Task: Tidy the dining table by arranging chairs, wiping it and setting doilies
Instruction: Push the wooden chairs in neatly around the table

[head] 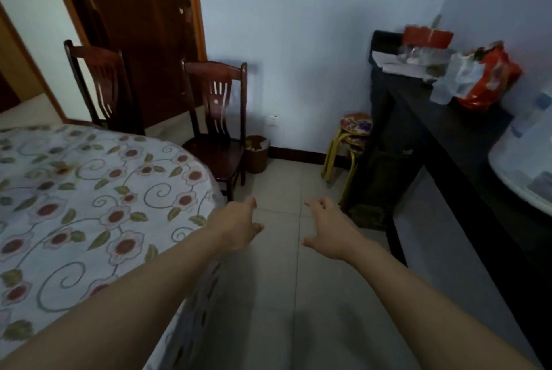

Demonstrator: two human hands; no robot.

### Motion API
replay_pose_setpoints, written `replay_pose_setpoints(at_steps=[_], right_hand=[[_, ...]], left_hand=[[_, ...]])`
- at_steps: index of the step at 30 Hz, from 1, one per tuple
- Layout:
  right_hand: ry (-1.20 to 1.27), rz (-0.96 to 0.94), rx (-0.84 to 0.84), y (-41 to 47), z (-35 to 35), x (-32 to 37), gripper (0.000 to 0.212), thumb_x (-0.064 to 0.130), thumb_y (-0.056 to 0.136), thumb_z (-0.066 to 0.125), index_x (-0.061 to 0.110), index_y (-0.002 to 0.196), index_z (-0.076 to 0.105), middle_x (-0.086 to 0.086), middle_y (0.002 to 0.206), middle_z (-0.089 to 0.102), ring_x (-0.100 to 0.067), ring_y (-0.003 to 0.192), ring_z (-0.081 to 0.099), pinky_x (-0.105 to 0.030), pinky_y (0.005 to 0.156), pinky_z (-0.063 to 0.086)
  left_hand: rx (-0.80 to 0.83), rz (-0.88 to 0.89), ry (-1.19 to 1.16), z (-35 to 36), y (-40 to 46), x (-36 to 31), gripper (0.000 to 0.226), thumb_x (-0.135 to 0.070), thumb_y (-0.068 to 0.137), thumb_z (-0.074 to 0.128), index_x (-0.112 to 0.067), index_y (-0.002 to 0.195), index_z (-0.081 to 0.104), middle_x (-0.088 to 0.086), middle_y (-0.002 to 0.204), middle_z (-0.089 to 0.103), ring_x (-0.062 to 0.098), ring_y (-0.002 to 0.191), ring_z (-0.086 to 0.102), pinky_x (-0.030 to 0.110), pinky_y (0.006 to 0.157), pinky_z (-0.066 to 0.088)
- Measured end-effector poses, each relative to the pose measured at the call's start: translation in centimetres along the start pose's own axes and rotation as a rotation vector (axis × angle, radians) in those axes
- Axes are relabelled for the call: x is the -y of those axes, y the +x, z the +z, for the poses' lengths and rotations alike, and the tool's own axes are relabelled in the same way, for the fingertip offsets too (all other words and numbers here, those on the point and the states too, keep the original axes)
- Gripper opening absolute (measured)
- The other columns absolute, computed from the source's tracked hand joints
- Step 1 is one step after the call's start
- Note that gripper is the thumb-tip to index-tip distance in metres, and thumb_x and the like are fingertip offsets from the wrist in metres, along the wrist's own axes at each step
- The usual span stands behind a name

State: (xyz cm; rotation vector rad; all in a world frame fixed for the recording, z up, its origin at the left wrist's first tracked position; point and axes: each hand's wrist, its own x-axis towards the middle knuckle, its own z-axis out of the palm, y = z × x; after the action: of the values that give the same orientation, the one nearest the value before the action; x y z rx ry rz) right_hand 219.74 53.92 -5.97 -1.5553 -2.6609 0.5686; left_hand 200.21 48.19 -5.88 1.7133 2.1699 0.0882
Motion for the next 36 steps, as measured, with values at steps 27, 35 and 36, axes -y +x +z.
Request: replay_pose_setpoints(at_steps=[27, 35, 36], right_hand=[[-0.038, -0.383, 0.062, 61.3, -16.0, -9.2, 0.080, 0.039, 0.083, 0.067, 0.018, 0.145, 0.021, -0.009, 0.142, 0.028, -0.028, 0.128, 0.037, -0.038, 0.101, 0.040], [-0.057, -0.552, 0.162, 80.6, -18.8, -10.7, 0.090, 0.035, 0.083, 0.068, 0.021, 0.150, 0.010, -0.010, 0.148, 0.024, -0.028, 0.134, 0.033, -0.041, 0.107, 0.036], [-0.067, -0.576, 0.165, 82.4, -19.2, -10.5, 0.090, 0.036, 0.083, 0.068, 0.021, 0.150, 0.010, -0.010, 0.148, 0.025, -0.028, 0.134, 0.033, -0.041, 0.107, 0.036]], left_hand=[[-0.117, -0.282, -0.256, -17.4, 53.7, 1.0, 0.050, -0.036, 0.091, 0.054, -0.014, 0.134, 0.038, 0.009, 0.125, 0.056, 0.023, 0.108, 0.057, 0.034, 0.089, 0.050], [-0.209, -0.542, -0.430, -19.6, 68.1, 2.2, 0.050, -0.036, 0.090, 0.055, -0.014, 0.131, 0.037, 0.004, 0.114, 0.060, 0.016, 0.092, 0.060, 0.028, 0.077, 0.050], [-0.209, -0.569, -0.435, -19.9, 69.3, 2.4, 0.050, -0.037, 0.090, 0.055, -0.015, 0.131, 0.037, 0.003, 0.114, 0.059, 0.015, 0.090, 0.059, 0.029, 0.077, 0.051]])
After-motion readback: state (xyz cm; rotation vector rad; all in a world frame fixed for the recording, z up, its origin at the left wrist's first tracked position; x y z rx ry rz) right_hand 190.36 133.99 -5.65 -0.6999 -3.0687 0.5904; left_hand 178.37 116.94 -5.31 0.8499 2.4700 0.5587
